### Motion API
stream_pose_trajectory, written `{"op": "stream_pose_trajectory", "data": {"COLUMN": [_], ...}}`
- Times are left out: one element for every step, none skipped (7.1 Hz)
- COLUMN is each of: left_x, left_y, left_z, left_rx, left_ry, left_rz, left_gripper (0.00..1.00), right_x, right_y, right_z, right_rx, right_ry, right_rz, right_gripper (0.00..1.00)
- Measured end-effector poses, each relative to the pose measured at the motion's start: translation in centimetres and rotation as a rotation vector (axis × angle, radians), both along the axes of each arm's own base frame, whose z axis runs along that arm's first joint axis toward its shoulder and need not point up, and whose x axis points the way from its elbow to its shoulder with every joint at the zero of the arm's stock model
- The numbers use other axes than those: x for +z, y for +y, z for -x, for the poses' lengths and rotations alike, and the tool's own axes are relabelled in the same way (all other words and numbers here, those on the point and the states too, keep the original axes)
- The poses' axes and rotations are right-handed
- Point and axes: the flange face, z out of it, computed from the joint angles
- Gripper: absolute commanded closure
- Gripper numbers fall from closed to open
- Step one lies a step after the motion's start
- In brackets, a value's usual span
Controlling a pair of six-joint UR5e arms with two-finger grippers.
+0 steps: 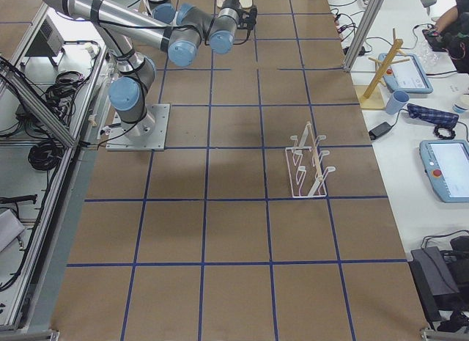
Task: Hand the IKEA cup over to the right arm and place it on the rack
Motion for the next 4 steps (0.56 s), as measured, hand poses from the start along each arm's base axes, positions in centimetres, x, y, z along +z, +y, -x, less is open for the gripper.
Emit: {"op": "stream_pose_trajectory", "data": {"left_x": [0.0, -0.5, -1.3, -1.9], "left_y": [0.7, 1.5, 2.4, 3.1], "left_z": [2.1, 3.9, 4.9, 5.7], "left_rx": [-0.019, -0.021, -0.024, -0.032], "left_ry": [0.007, 0.019, 0.029, 0.032], "left_rz": [0.005, 0.001, -0.008, -0.011], "left_gripper": [1.0, 1.0, 1.0, 1.0], "right_x": [0.1, 0.4, 0.8, 1.2], "right_y": [0.0, -0.1, -0.2, -0.3], "right_z": [-0.1, -0.1, -0.1, -0.2], "right_rx": [0.002, 0.004, 0.0, -0.007], "right_ry": [-0.002, -0.003, -0.018, -0.045], "right_rz": [-0.004, -0.007, -0.012, -0.021], "right_gripper": [0.0, 0.0, 0.0, 0.0]}}
